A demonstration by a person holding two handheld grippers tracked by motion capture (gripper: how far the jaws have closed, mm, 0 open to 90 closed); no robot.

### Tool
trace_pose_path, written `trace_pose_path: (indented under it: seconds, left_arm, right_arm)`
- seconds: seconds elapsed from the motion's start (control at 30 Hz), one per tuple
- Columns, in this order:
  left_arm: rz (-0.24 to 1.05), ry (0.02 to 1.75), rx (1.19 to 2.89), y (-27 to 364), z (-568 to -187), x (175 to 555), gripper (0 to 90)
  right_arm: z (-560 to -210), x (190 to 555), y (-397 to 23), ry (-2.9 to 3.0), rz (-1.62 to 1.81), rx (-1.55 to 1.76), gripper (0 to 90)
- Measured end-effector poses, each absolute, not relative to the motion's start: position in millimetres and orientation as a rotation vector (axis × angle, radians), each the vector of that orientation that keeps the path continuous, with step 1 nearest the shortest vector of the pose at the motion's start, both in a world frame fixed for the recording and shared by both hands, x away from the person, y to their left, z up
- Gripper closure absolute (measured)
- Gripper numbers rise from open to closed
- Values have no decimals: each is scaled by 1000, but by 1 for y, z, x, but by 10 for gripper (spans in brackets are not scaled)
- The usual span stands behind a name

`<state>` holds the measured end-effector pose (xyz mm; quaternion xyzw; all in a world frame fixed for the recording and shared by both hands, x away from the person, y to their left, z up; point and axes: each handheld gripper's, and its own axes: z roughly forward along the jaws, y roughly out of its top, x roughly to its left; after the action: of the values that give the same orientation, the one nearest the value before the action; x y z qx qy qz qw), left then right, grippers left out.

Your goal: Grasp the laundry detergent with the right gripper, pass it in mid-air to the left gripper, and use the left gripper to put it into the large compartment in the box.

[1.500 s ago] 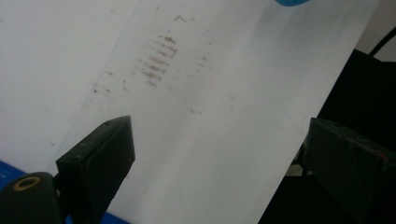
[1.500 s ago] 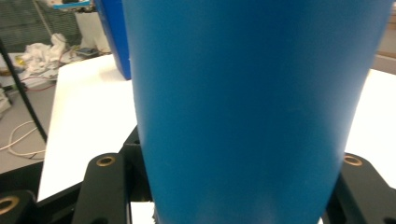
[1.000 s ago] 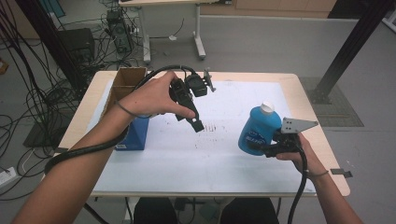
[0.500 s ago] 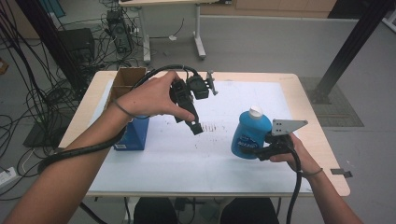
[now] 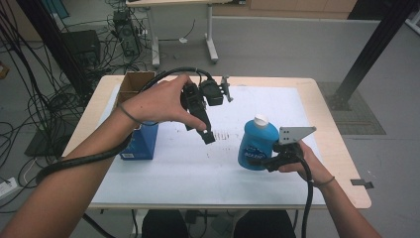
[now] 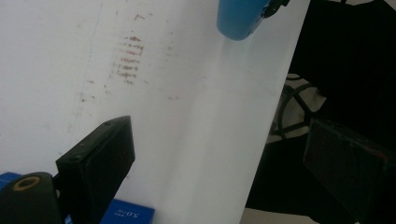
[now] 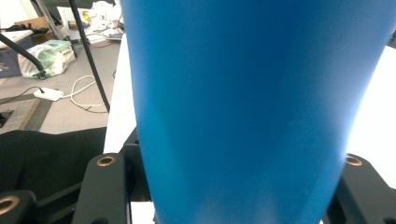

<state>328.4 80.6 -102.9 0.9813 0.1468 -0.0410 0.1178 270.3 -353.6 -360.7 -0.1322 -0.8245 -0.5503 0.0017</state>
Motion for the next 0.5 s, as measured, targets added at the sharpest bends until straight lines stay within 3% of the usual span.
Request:
trace_pose_path:
  seconds: [0.5]
  left_arm:
    - [-130,354,2905,62,-98,321,92]
  right_arm:
    - [-360,279,-337,-2582,-1704,-321,407]
